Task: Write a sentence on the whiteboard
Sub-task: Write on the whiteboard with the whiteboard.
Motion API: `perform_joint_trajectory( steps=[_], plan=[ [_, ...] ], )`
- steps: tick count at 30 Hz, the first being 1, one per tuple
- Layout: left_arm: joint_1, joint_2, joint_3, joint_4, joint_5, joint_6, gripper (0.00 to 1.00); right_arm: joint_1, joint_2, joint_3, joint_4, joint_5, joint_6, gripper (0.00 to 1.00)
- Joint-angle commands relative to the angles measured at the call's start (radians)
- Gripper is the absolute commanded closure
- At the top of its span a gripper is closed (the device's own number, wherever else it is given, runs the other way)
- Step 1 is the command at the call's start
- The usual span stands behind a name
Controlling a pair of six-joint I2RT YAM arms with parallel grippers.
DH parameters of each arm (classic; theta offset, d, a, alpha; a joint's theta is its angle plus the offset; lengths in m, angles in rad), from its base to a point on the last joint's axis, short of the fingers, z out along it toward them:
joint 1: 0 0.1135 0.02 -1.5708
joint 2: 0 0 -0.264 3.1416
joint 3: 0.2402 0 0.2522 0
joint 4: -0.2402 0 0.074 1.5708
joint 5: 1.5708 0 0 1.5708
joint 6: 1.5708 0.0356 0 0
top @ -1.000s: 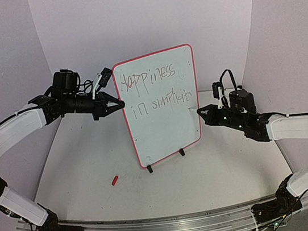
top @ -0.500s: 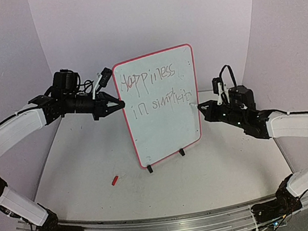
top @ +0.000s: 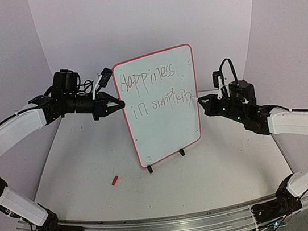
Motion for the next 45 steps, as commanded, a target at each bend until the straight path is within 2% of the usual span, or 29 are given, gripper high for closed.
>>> perform_joint_trajectory(
  steps=[1,11,21,35,45],
  plan=[
    [-0.02,0.024,-0.027,-0.199,-0.04,0.061,1.0,0.002,-0.027,0.064,0.014,0.026,-0.035,1.0],
    [-0.02,0.022,-0.027,-0.2,-0.04,0.061,1.0,0.003,-0.039,0.087,0.005,0.026,-0.047,1.0],
    [-0.02,0.021,-0.027,-0.199,-0.037,0.061,1.0,0.003,-0.137,0.045,-0.022,0.048,-0.048,1.0],
    [-0.02,0.03,-0.027,-0.198,-0.032,0.059,1.0,0.002,-0.066,-0.011,-0.059,0.047,0.003,1.0],
    [-0.02,0.031,-0.028,-0.198,-0.036,0.059,1.0,0.004,-0.016,0.0,-0.018,0.054,0.001,1.0]
  ],
)
